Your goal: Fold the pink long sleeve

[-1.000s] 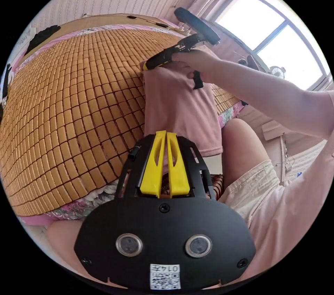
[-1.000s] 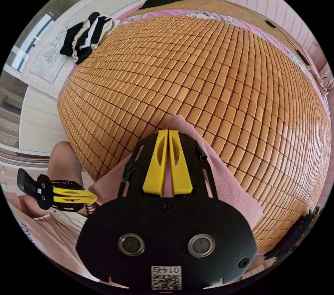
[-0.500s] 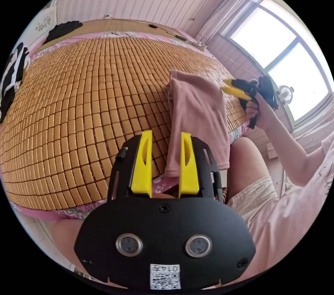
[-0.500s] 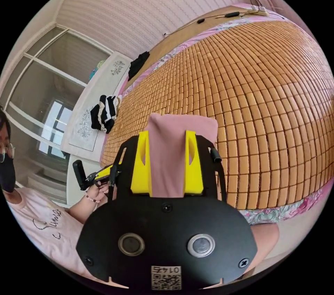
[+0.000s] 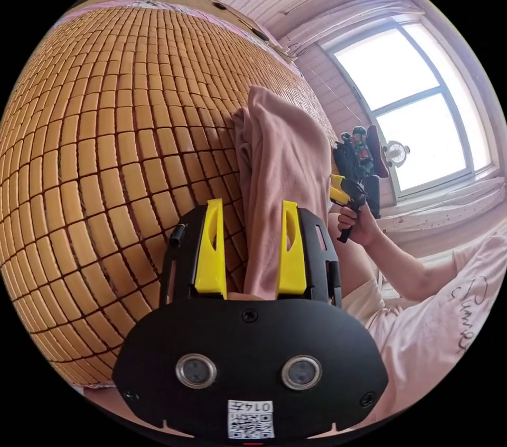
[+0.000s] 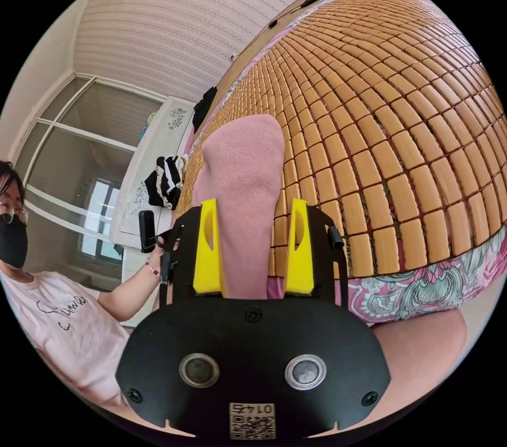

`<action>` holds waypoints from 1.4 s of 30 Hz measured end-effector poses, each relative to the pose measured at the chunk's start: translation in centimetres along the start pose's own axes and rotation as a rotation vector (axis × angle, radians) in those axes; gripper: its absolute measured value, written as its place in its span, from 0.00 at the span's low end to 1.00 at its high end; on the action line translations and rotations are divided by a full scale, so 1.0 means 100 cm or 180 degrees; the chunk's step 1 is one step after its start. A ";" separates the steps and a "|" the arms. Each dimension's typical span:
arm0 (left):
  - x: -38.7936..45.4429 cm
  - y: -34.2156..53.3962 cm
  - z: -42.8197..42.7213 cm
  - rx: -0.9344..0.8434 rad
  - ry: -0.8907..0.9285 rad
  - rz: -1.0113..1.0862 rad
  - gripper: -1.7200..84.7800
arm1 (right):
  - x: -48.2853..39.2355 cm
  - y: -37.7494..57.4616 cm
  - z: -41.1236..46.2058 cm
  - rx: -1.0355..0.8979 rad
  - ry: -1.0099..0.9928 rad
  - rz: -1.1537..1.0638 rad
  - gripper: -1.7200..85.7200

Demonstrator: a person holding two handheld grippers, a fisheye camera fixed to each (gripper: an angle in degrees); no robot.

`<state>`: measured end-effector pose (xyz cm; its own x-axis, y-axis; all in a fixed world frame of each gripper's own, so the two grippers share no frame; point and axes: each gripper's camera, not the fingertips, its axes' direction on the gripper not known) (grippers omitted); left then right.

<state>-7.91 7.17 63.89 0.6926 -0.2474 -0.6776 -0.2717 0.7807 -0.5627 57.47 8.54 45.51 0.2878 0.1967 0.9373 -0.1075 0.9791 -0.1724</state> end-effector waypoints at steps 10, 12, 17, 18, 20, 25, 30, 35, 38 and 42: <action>-0.003 -0.008 0.041 -0.0142 0.0472 -0.0010 0.12 | -0.021 0.011 0.001 -0.0379 0.0134 -0.0005 0.15; -0.002 -0.005 0.039 -0.0088 0.0496 0.0007 0.11 | -0.039 0.009 -0.009 -0.0446 0.0075 -0.0143 0.12; 0.033 0.007 0.043 -0.0006 0.0409 0.0243 0.09 | -0.127 0.003 -0.037 -0.0526 0.0435 -0.1261 0.10; 0.040 0.009 0.045 0.0034 0.0445 0.0291 0.09 | -0.148 0.001 -0.050 -0.0534 0.0514 -0.1508 0.10; 0.068 0.011 0.054 0.0272 0.0715 0.0400 0.09 | -0.175 -0.004 -0.076 -0.0533 0.0597 -0.1835 0.10; 0.166 -0.011 0.081 0.0664 0.1095 0.0847 0.09 | -0.210 -0.020 -0.184 -0.0444 0.0812 -0.2249 0.10; 0.311 -0.051 0.132 0.0814 0.1429 0.1335 0.09 | -0.201 -0.062 -0.356 -0.0243 0.1069 -0.2148 0.11; 0.480 -0.095 0.207 0.0930 0.1598 0.1578 0.10 | -0.165 -0.125 -0.481 -0.0242 0.1503 -0.1840 0.11; 0.542 -0.120 0.265 0.0942 0.1362 0.1489 0.11 | -0.104 -0.170 -0.517 -0.0162 0.1727 -0.1169 0.12; 0.561 -0.147 0.345 0.0333 0.1045 0.1236 0.11 | 0.001 -0.174 -0.496 0.0139 0.2429 -0.0116 0.13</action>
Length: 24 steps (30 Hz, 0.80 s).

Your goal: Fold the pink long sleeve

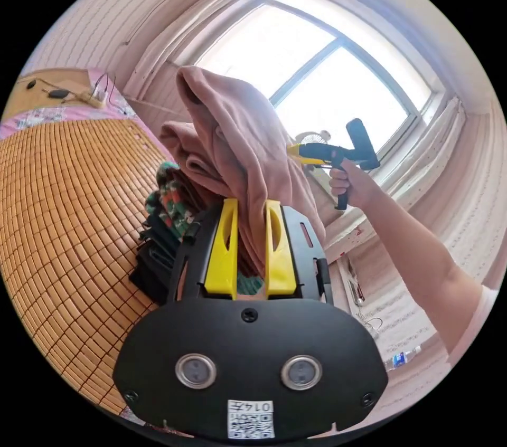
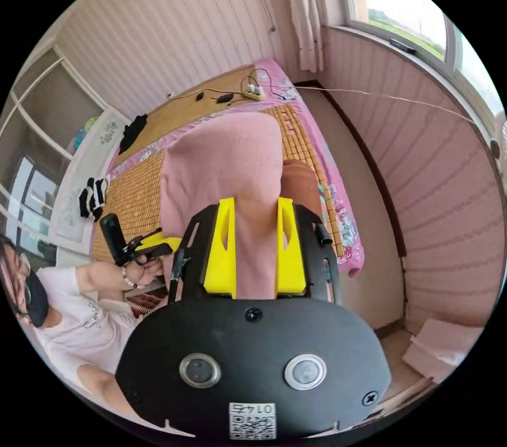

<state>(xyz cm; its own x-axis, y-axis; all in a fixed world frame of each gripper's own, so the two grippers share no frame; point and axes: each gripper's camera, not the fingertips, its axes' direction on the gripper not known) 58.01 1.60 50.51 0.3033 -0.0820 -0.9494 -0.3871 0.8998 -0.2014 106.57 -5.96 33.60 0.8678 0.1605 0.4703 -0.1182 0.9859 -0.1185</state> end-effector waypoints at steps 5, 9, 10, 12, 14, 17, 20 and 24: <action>0.018 0.002 -0.013 0.0046 -0.0190 0.0554 0.13 | -0.015 0.027 0.049 0.0180 -0.0016 0.0061 0.14; 0.032 0.018 -0.049 0.0078 -0.0386 0.0801 0.13 | -0.054 0.042 0.045 0.0353 0.0306 0.0000 0.14; 0.036 0.028 -0.066 0.0126 -0.0480 0.0844 0.12 | -0.063 0.047 0.042 0.0428 0.0364 -0.0040 0.14; 0.039 0.044 -0.097 0.0177 -0.0595 0.0805 0.12 | -0.104 0.069 0.030 0.0722 0.0441 -0.0268 0.14; 0.046 0.073 -0.149 0.0236 -0.0705 0.0884 0.12 | -0.142 0.091 0.023 0.0843 0.0378 -0.0479 0.14; 0.057 0.119 -0.225 0.0207 -0.1067 0.1018 0.11 | -0.221 0.145 0.020 0.1032 0.0213 -0.0934 0.15; 0.066 0.169 -0.301 -0.0063 -0.1711 0.0980 0.10 | -0.310 0.206 0.046 0.0998 -0.0135 -0.1448 0.15; 0.077 0.230 -0.392 -0.0257 -0.1911 0.0902 0.10 | -0.424 0.272 0.132 0.0505 -0.0535 -0.1925 0.15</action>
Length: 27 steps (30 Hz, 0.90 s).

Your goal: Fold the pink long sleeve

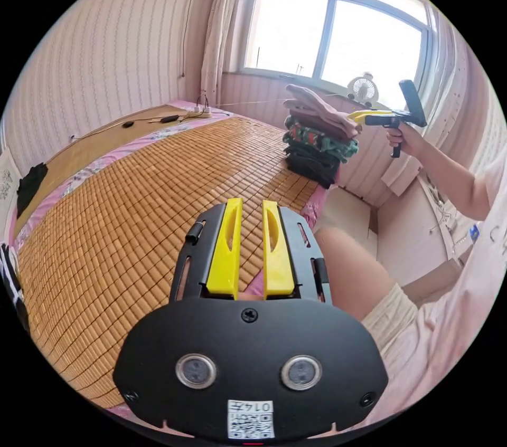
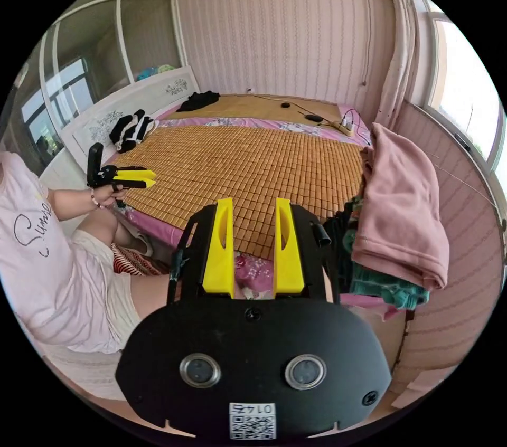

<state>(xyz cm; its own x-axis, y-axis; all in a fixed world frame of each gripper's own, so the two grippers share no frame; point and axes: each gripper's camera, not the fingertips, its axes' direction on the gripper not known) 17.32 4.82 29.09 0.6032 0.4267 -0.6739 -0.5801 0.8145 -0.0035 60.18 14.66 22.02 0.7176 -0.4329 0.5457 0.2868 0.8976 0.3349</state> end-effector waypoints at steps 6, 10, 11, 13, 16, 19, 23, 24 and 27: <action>-0.033 0.091 -0.128 -0.0003 -0.0399 -0.0450 0.11 | -0.146 -0.038 0.147 -0.0233 -0.0889 -0.0245 0.17; -0.090 0.144 -0.221 0.0153 -0.0996 -0.1113 0.11 | -0.243 -0.098 0.221 -0.0377 -0.1301 -0.0746 0.19; -0.110 0.160 -0.251 0.0249 -0.1060 -0.1338 0.11 | -0.275 -0.120 0.243 -0.0365 -0.1475 -0.0866 0.19; -0.141 0.185 -0.297 0.0375 -0.1231 -0.1641 0.11 | -0.325 -0.154 0.275 -0.0381 -0.1664 -0.1113 0.18; -0.192 0.223 -0.368 0.0435 -0.1702 -0.1987 0.11 | -0.415 -0.210 0.325 -0.0464 -0.1644 -0.1674 0.18; -0.249 0.250 -0.428 0.0443 -0.2154 -0.2165 0.11 | -0.504 -0.264 0.376 -0.0452 -0.1479 -0.2131 0.20; -0.349 0.275 -0.502 0.0538 -0.2643 -0.2435 0.13 | -0.628 -0.335 0.453 -0.0356 -0.1286 -0.2605 0.20; -0.363 0.277 -0.512 0.0567 -0.2706 -0.2467 0.13 | -0.664 -0.355 0.477 -0.0287 -0.1227 -0.2696 0.20; -0.434 0.287 -0.558 0.0821 -0.2904 -0.2636 0.14 | -0.754 -0.401 0.543 -0.0203 -0.1079 -0.2984 0.20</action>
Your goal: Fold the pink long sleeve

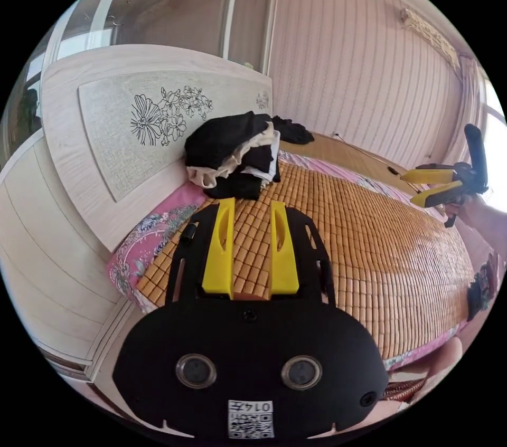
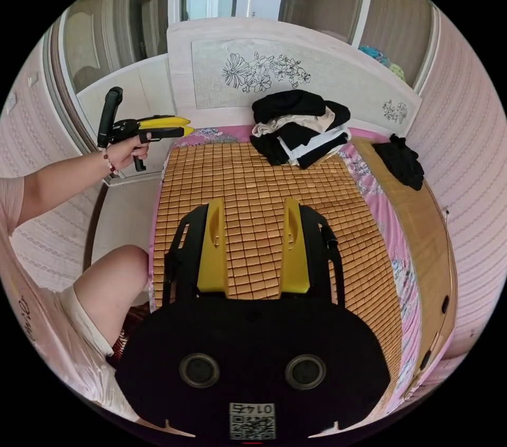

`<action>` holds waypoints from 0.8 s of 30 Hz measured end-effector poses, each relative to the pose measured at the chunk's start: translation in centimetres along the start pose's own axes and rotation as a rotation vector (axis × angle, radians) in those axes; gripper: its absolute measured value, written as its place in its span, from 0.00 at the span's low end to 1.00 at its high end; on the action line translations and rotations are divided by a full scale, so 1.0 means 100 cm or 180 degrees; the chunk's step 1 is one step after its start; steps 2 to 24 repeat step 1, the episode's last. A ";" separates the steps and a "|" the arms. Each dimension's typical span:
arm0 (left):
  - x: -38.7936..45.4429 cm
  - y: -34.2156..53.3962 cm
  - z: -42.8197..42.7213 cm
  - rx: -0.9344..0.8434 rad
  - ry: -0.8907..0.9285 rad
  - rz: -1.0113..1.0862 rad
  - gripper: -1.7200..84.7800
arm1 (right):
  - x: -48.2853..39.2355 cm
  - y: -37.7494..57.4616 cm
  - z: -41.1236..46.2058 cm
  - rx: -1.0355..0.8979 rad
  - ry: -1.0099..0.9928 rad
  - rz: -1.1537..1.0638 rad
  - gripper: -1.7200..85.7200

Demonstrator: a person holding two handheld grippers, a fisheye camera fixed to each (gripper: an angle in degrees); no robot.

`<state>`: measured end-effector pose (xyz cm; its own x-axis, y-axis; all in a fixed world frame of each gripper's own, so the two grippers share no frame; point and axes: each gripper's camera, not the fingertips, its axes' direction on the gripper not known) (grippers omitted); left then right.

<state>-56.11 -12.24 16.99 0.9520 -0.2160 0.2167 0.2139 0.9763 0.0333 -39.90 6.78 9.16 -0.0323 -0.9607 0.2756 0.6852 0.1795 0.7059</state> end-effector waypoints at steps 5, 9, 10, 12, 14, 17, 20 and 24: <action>-0.020 -0.020 0.015 0.0050 -0.0046 -0.0041 0.14 | 0.001 -0.018 0.016 -0.0023 0.0033 -0.0069 0.20; -0.020 -0.020 0.015 0.0050 -0.0046 -0.0041 0.14 | 0.001 -0.018 0.016 -0.0023 0.0033 -0.0069 0.20; -0.020 -0.020 0.015 0.0050 -0.0046 -0.0041 0.14 | 0.001 -0.018 0.016 -0.0023 0.0033 -0.0069 0.20; -0.020 -0.020 0.015 0.0050 -0.0046 -0.0041 0.14 | 0.001 -0.018 0.016 -0.0023 0.0033 -0.0069 0.20; -0.020 -0.020 0.015 0.0050 -0.0046 -0.0041 0.14 | 0.001 -0.018 0.016 -0.0023 0.0033 -0.0069 0.20; -0.020 -0.020 0.015 0.0050 -0.0046 -0.0041 0.14 | 0.001 -0.018 0.016 -0.0023 0.0033 -0.0069 0.20; -0.020 -0.020 0.015 0.0050 -0.0046 -0.0041 0.14 | 0.001 -0.018 0.016 -0.0023 0.0033 -0.0069 0.20; -0.020 -0.020 0.015 0.0050 -0.0046 -0.0041 0.14 | 0.001 -0.018 0.016 -0.0023 0.0033 -0.0069 0.20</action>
